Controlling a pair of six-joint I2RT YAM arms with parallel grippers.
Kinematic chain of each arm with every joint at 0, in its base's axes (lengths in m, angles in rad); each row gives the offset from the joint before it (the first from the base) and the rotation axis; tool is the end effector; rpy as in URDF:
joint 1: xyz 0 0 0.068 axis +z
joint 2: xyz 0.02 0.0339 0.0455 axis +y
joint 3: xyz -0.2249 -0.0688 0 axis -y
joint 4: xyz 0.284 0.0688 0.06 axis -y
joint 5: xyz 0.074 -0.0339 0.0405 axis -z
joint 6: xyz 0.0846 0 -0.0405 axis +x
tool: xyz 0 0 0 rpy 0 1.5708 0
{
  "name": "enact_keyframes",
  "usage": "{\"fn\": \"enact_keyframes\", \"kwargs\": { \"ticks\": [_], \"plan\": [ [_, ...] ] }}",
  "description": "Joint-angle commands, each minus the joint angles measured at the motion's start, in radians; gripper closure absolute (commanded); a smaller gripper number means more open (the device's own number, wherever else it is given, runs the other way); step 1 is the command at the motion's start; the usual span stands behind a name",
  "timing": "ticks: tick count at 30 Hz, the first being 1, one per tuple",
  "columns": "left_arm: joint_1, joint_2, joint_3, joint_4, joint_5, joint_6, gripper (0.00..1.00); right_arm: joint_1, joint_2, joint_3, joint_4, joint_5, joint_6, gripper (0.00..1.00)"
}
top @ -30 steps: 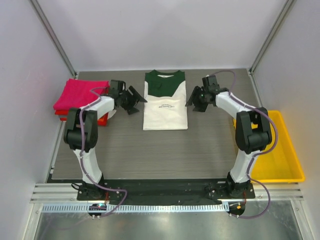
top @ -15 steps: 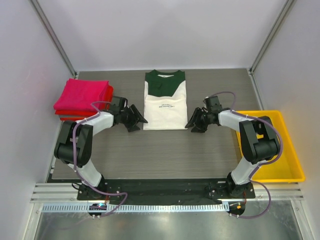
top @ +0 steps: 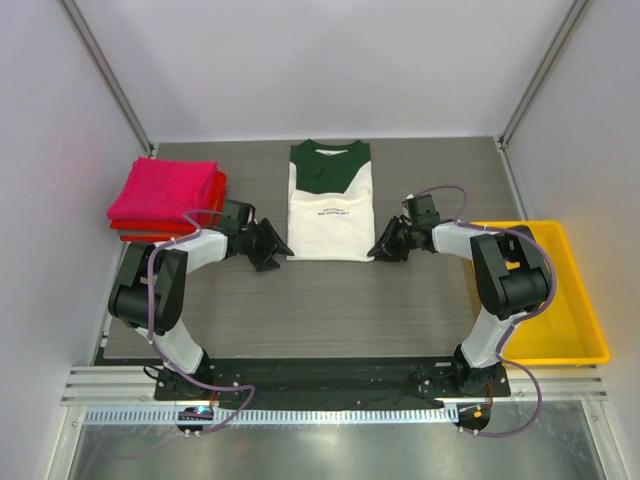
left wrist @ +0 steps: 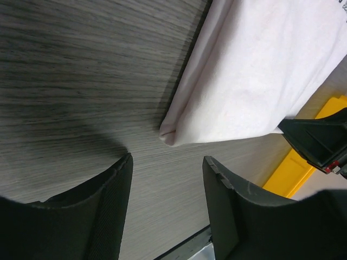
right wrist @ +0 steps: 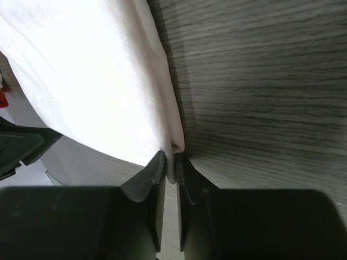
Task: Fold and stack the t-shirts
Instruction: Fold the tshirt
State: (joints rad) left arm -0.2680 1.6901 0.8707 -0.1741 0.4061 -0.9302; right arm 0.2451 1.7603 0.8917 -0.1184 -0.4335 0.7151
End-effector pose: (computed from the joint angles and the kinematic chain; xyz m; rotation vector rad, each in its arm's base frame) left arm 0.3453 -0.1295 0.0431 -0.7328 2.6473 -0.9253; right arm 0.3549 0.1254 0.0305 0.4517 2.6485 0.8957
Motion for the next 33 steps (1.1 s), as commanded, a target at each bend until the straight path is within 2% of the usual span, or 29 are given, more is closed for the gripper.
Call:
{"fn": "enact_keyframes", "kwargs": {
  "ticks": [1, 2, 5, 21, 25, 28, 29, 33],
  "plan": [
    [0.001, -0.018, -0.016, 0.042, 0.027, 0.011, 0.45, 0.005, 0.004, -0.007, 0.039, 0.004, 0.014, 0.83],
    [0.003, -0.014, -0.021, 0.045, 0.025, 0.01, 0.45, 0.003, 0.002, -0.008, 0.039, 0.004, 0.015, 0.88],
    [0.001, 0.0, -0.025, 0.054, 0.03, 0.008, 0.5, 0.005, 0.005, -0.011, 0.039, 0.006, 0.015, 0.96],
    [0.003, 0.1, 0.002, 0.093, -0.035, -0.013, 0.62, 0.005, 0.008, -0.007, 0.039, -0.013, 0.012, 0.99],
    [0.003, 0.117, -0.004, 0.104, -0.058, -0.015, 0.71, 0.005, 0.005, -0.008, 0.042, -0.013, 0.017, 0.99],
    [0.0, 0.122, -0.024, 0.143, -0.05, -0.03, 0.89, 0.005, 0.004, -0.007, 0.042, -0.016, 0.02, 0.99],
    [0.0, 0.123, -0.03, 0.166, -0.046, -0.035, 1.0, 0.005, 0.002, -0.007, 0.042, -0.017, 0.02, 0.99],
    [0.001, 0.079, -0.052, 0.17, -0.032, -0.042, 1.0, 0.005, -0.027, -0.013, 0.037, -0.03, 0.021, 0.99]
  ]
}}
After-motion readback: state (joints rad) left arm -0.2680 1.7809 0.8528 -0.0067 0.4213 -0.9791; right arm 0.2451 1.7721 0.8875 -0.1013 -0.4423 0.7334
